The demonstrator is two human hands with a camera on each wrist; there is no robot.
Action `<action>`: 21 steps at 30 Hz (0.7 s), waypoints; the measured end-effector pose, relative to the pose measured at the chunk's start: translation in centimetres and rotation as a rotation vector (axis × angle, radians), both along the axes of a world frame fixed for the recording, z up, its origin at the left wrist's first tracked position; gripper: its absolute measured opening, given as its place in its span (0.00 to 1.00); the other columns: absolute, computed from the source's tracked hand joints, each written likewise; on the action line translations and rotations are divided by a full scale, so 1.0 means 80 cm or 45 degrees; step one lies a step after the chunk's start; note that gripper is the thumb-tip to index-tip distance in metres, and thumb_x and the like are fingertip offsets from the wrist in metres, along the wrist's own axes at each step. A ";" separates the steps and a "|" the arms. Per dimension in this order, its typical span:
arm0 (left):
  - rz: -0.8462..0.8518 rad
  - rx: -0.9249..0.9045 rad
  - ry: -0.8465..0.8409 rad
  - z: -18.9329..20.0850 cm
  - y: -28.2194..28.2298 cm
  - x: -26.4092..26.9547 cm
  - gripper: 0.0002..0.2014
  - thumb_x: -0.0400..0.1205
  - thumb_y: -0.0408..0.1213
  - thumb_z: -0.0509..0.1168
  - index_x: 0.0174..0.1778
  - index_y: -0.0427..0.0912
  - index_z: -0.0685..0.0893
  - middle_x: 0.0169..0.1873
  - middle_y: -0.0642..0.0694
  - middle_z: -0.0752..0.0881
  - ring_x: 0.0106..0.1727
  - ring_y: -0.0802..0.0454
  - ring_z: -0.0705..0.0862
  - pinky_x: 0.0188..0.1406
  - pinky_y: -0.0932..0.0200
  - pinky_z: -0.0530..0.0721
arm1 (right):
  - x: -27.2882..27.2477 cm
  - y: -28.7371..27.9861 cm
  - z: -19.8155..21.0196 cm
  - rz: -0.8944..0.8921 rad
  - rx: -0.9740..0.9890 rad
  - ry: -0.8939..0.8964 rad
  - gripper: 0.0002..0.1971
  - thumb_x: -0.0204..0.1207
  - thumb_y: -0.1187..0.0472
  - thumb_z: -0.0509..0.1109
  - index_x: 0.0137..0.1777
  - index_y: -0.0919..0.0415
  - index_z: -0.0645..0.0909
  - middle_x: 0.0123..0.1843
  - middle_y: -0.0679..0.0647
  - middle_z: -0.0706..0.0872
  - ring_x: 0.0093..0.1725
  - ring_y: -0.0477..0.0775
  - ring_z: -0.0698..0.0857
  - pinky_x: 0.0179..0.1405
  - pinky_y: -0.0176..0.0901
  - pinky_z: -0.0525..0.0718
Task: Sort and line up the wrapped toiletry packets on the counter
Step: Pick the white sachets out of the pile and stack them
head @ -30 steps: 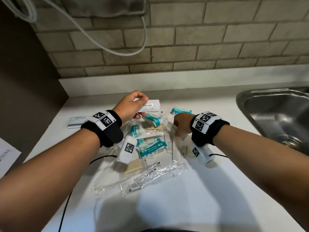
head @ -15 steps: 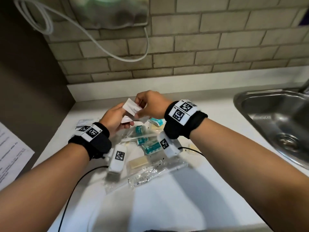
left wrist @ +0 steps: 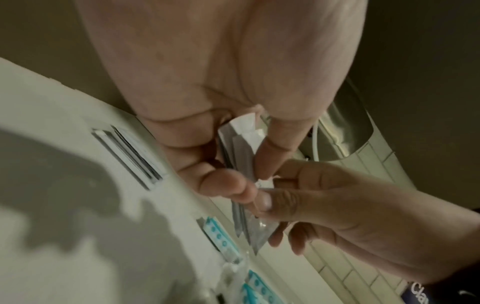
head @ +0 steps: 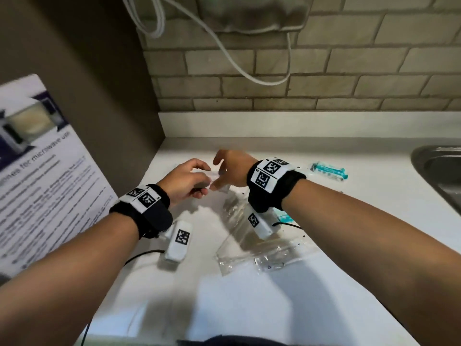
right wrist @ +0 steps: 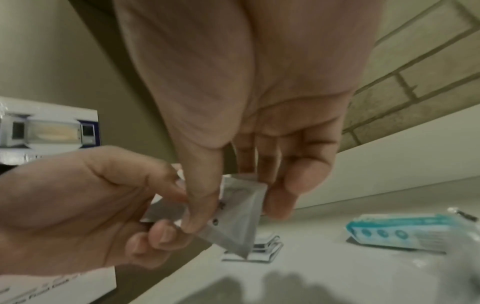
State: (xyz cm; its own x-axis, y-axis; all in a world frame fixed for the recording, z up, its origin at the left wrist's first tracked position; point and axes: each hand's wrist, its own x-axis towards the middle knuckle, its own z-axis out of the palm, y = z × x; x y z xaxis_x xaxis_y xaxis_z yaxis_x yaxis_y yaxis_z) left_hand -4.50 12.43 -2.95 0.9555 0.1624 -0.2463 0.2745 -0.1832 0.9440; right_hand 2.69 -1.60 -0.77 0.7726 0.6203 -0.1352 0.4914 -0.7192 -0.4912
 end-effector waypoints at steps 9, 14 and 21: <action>-0.086 0.229 0.145 -0.042 0.060 -0.013 0.07 0.82 0.28 0.63 0.53 0.42 0.74 0.34 0.37 0.85 0.35 0.43 0.83 0.45 0.46 0.86 | -0.020 0.072 -0.034 0.172 -0.442 -0.067 0.16 0.76 0.59 0.71 0.60 0.66 0.82 0.56 0.61 0.89 0.49 0.59 0.89 0.30 0.38 0.79; -0.486 1.085 0.182 -0.058 0.080 -0.004 0.13 0.82 0.43 0.66 0.60 0.43 0.77 0.55 0.42 0.84 0.54 0.43 0.82 0.49 0.55 0.75 | -0.027 0.088 -0.063 0.176 -0.574 -0.169 0.16 0.74 0.57 0.73 0.59 0.64 0.82 0.57 0.59 0.88 0.56 0.60 0.87 0.42 0.41 0.78; -0.523 1.300 0.150 -0.073 0.075 0.000 0.16 0.82 0.43 0.65 0.63 0.41 0.77 0.61 0.39 0.81 0.60 0.40 0.80 0.56 0.53 0.77 | -0.036 0.097 -0.093 0.149 -0.541 -0.179 0.17 0.78 0.52 0.68 0.60 0.63 0.80 0.57 0.59 0.87 0.56 0.61 0.87 0.52 0.48 0.85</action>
State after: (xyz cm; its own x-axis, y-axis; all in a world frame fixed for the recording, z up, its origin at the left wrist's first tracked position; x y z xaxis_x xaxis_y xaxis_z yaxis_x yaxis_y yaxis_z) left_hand -4.51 18.42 -8.80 0.9626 0.0171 -0.2705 0.0926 -0.9588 0.2687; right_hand -0.18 6.13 -8.21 0.7299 0.6166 -0.2952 0.6218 -0.7782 -0.0880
